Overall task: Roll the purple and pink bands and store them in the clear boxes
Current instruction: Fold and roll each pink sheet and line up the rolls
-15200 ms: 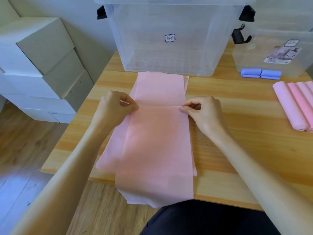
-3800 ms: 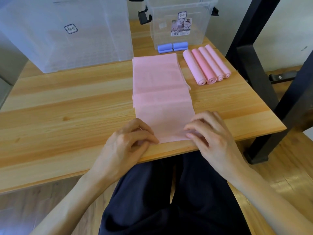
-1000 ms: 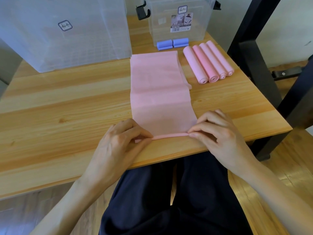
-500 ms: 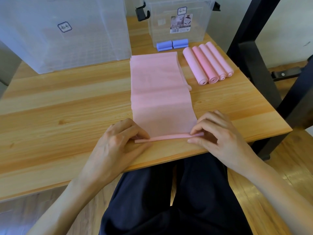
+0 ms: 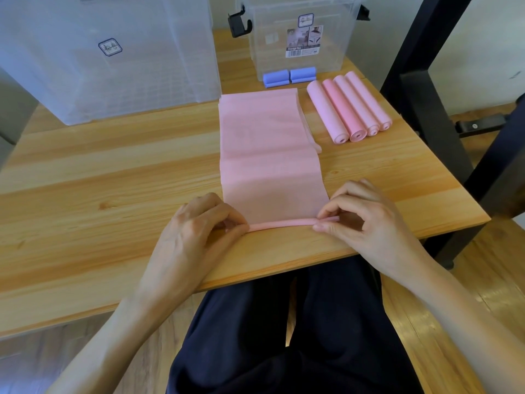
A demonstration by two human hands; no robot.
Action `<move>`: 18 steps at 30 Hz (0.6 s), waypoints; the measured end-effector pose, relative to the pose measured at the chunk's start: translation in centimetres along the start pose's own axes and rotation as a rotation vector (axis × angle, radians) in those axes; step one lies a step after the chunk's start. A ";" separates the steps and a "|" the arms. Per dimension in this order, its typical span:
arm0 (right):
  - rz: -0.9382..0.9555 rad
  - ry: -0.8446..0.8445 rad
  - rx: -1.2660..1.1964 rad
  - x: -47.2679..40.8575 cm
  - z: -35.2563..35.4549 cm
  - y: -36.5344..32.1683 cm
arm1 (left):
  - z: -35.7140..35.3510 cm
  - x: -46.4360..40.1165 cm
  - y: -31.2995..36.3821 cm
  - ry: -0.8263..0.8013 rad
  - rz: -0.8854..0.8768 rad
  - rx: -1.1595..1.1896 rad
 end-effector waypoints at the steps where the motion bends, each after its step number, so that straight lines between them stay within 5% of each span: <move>1: 0.001 0.005 -0.004 0.0 0.0 0.0 | 0.0 0.1 -0.1 -0.009 0.001 0.001; 18: -0.041 0.106 0.014 -0.9 0.3 -0.4 | 0.3 -0.2 -1.1 0.029 0.076 0.037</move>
Point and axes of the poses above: each hand's wrist, its own x-axis away from the middle knuckle, its own z-axis out of the back of the hand, y = z × x, the point moved 9 cm from there along -x, towards the middle knuckle, and after that the axes turned 13 degrees about -z, right-handed, at the moved point
